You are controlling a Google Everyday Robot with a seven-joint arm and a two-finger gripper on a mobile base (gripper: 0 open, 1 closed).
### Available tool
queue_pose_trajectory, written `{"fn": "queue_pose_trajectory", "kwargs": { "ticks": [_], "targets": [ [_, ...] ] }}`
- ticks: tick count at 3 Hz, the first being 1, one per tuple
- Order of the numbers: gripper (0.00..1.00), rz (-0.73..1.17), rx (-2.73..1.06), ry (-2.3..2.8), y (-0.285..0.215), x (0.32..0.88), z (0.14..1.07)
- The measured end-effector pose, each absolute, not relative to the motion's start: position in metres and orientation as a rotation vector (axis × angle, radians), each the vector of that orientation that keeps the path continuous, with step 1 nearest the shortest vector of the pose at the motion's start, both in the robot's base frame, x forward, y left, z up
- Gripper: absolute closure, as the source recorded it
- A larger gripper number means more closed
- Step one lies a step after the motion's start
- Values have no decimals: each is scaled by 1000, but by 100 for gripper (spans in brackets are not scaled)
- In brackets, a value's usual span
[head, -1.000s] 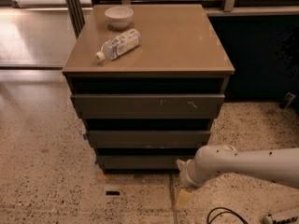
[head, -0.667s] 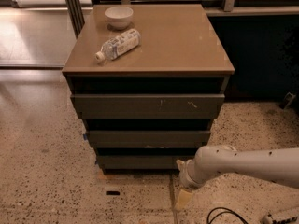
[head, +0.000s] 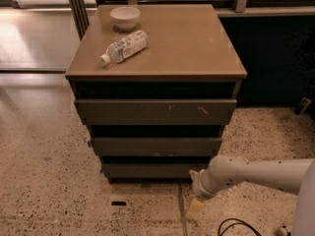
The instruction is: Open bottom drawer
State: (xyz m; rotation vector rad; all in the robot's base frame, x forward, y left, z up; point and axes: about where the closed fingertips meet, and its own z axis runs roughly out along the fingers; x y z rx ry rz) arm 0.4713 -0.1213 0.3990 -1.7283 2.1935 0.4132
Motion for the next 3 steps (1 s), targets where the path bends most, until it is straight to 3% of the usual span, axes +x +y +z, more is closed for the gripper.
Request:
{"fn": "queue_pose_trajectory", "kwargs": {
  "ticks": [1, 3],
  "targets": [
    [0, 415, -1657, 2231, -146, 510, 344],
    [0, 415, -1644, 2218, -145, 512, 332]
  ]
}}
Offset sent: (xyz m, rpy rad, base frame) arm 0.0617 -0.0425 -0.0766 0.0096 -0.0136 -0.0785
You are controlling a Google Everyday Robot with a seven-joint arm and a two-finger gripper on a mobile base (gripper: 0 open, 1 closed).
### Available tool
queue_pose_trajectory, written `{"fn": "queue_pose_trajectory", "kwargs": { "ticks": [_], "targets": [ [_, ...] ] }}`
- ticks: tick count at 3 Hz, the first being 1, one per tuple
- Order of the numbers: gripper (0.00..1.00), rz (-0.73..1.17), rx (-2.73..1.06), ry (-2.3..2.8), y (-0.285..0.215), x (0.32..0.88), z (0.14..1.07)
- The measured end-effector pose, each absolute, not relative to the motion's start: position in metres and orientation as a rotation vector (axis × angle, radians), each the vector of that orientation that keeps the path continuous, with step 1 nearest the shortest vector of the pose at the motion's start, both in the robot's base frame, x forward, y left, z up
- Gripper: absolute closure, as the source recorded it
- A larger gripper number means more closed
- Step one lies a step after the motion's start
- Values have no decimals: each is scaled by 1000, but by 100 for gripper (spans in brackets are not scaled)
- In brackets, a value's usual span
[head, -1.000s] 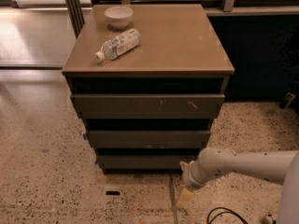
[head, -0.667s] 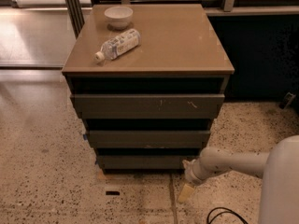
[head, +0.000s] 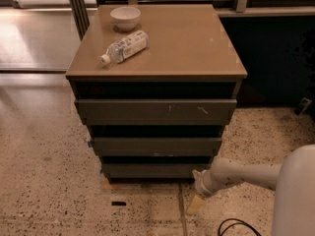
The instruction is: Open bottom drawer
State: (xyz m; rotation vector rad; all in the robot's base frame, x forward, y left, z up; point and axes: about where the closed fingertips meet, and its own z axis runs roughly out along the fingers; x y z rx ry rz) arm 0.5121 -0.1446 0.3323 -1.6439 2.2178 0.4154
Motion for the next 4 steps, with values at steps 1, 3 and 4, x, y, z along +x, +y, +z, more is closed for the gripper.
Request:
{"fn": "queue_pose_trajectory", "kwargs": {
  "ticks": [1, 3, 4],
  "targets": [
    [0, 339, -1629, 2155, -136, 534, 307],
    [0, 303, -1592, 2122, -131, 561, 290],
    [0, 304, -1575, 2130, -128, 575, 271]
  ]
}}
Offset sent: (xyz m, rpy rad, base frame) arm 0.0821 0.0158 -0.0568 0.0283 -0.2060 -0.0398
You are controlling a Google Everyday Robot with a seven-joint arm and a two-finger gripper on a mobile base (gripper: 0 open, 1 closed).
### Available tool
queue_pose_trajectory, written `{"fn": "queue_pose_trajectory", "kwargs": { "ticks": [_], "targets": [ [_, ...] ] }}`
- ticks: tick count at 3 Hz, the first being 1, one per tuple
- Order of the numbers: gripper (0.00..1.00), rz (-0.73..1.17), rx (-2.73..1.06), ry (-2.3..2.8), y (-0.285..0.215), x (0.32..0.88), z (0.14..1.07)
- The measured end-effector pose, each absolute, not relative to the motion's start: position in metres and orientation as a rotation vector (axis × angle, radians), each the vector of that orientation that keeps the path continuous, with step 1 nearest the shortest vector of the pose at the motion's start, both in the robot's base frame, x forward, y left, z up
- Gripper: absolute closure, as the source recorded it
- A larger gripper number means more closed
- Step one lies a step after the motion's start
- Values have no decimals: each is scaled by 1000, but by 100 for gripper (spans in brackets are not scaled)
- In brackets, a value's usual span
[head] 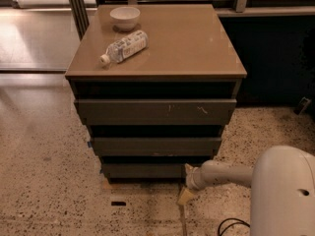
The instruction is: Open bottom drawer
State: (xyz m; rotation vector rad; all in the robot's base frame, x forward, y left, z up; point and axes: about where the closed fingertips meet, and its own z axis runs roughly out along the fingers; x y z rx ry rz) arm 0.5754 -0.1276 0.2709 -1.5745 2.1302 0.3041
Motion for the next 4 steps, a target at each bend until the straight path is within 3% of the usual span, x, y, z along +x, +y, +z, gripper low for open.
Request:
{"fn": "queue_pose_trajectory", "kwargs": {
  "ticks": [1, 4],
  "targets": [
    [0, 334, -1548, 2149, -114, 624, 219],
    [0, 365, -1535, 2126, -96, 667, 189]
  ]
}}
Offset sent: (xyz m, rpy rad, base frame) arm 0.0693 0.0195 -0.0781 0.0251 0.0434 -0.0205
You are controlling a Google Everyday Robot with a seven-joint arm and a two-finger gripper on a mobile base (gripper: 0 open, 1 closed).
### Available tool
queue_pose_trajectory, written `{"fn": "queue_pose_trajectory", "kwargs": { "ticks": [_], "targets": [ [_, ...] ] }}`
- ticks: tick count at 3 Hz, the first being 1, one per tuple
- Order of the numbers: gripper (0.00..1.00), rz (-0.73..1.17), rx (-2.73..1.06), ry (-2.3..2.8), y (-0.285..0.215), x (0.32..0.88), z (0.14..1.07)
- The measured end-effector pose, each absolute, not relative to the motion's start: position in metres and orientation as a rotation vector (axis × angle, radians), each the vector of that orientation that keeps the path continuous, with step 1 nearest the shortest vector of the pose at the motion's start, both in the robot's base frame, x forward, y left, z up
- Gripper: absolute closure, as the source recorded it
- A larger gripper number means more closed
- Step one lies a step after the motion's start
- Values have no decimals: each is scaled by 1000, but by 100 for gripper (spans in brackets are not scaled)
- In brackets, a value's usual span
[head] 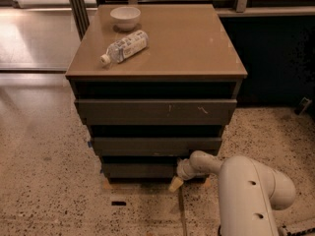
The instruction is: Open bottom drawer
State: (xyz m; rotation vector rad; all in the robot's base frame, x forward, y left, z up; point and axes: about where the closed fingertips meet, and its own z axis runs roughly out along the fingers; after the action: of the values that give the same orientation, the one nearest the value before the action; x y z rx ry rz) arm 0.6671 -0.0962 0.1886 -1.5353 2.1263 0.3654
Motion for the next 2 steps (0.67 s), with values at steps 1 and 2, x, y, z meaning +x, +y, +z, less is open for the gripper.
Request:
{"fn": "queue_pose_trajectory", "kwargs": {
  "ticks": [1, 2],
  "targets": [
    [0, 407, -1538, 2144, -93, 664, 185],
    [0, 513, -1514, 2191, -89, 654, 178]
  ]
}}
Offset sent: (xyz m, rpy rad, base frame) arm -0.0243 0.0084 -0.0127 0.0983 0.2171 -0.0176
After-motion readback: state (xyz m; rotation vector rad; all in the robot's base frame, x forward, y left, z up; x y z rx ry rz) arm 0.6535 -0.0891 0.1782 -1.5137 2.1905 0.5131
